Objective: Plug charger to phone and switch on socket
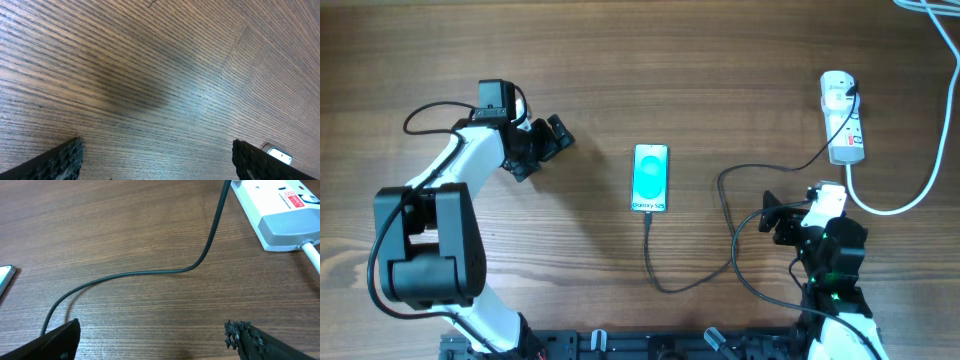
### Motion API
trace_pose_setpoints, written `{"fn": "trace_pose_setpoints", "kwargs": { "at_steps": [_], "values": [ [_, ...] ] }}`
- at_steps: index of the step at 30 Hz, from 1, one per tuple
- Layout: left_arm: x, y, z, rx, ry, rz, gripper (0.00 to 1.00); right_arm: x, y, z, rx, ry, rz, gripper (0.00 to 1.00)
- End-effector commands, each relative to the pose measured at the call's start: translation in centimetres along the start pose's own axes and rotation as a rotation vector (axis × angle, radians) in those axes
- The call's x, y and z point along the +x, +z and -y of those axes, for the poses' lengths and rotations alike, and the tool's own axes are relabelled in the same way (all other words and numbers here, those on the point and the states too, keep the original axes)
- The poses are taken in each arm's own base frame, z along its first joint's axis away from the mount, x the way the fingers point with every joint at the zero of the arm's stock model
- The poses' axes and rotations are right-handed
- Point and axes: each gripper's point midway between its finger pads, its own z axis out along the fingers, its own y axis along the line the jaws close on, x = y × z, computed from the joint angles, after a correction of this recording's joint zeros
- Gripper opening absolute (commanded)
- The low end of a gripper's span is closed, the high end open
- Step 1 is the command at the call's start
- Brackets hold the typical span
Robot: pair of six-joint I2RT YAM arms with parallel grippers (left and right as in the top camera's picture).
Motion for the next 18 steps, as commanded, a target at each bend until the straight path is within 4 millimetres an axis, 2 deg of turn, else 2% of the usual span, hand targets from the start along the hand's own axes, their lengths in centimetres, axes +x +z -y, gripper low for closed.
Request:
{"fn": "trace_pose_setpoints", "kwargs": {
  "at_steps": [1, 11, 18],
  "values": [
    [1.2, 1.4, -2.9, -0.089, -0.035, -0.039, 1.0, -0.4, -0.6, -0.3, -0.013, 0.006, 0.022, 1.0],
    [1.2, 1.4, -2.9, -0.089, -0.035, -0.039, 1.0, -1.0, -2.3, -0.7, -0.017, -0.052, 0.061, 1.0],
    [1.2, 1.4, -2.9, -0.089, -0.035, -0.039, 1.0, -5.0, -4.2, -2.2, -0.081, -0.048, 0.249, 1.0]
  ]
}}
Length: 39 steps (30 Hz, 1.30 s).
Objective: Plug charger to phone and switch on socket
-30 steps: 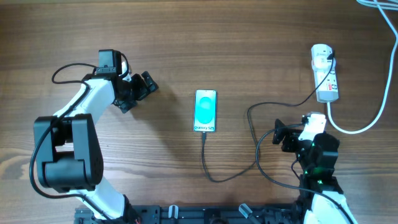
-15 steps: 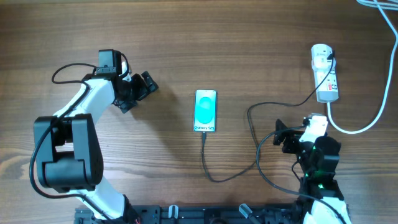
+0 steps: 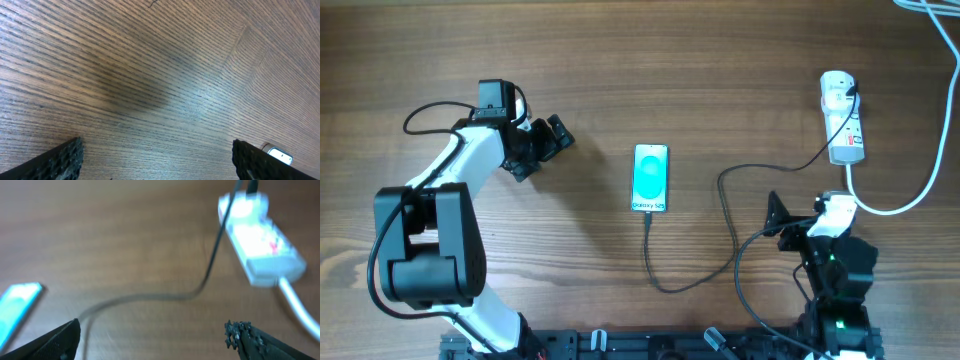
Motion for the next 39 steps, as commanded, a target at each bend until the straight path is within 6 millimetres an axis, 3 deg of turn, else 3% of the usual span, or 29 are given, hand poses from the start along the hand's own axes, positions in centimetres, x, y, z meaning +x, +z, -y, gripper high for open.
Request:
{"fn": "trace_pose_setpoints", "kwargs": {
  "at_steps": [1, 15, 39],
  "values": [
    [1.2, 1.4, -2.9, -0.089, -0.035, -0.039, 1.0, -2.1, -0.7, -1.0, -0.049, 0.015, 0.092, 1.0],
    [1.2, 1.4, -2.9, -0.089, -0.035, -0.039, 1.0, -7.2, -3.5, -1.9, -0.075, -0.028, 0.342, 1.0],
    [1.2, 1.4, -2.9, -0.089, -0.035, -0.039, 1.0, -7.1, -3.4, -1.9, -0.074, -0.027, 0.336, 1.0]
  ]
}}
